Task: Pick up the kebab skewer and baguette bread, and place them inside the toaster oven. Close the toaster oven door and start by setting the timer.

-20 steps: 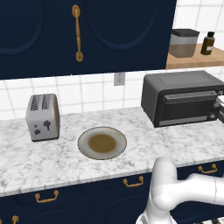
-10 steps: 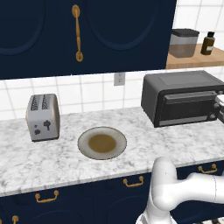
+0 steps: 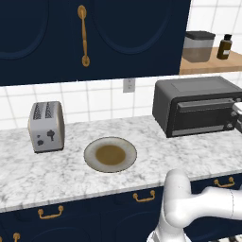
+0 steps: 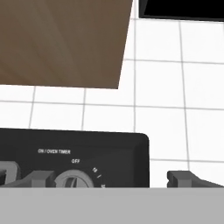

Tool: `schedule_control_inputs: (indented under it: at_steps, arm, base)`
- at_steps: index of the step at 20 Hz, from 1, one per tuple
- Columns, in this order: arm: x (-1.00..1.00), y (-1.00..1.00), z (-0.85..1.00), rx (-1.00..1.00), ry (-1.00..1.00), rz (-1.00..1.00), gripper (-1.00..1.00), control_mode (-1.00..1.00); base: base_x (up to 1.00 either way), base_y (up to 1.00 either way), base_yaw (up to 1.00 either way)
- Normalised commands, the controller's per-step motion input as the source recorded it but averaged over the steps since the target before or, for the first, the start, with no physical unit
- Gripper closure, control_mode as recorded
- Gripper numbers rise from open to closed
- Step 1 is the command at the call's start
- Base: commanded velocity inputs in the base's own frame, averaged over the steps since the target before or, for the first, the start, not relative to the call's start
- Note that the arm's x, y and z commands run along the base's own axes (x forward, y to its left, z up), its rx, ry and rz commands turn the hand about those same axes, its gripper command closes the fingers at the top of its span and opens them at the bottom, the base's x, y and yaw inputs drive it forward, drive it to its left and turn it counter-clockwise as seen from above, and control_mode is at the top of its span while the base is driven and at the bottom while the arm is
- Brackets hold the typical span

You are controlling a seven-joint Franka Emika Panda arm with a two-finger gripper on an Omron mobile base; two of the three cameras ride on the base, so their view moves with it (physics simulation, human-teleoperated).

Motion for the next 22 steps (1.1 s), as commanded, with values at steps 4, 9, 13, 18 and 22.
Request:
schedule_control_inputs:
  at_steps: [4, 9, 13, 18, 22]
  arm:
    - [0.25, 0.17, -0.24, 0.00, 0.00, -0.04, 1.00, -1.00]
    - [0.16, 0.09, -0.20, 0.00, 0.00, -0.03, 1.00, -1.00]
    - [0.04, 0.16, -0.16, 0.00, 0.00, -0.03, 1.00, -1.00]
    - [0.04, 0.15, -0.15, 0.00, 0.00, -0.02, 1.00, -1.00]
    - [0.01, 0.16, -0.06, 0.00, 0.00, 0.00, 1.00, -1.00]
  base:
    - [0.00, 0.00, 0.00]
    - [0.00, 0.00, 0.00]
    - [0.00, 0.00, 0.00]
    - [0.00, 0.00, 0.00]
    - [0.00, 0.00, 0.00]
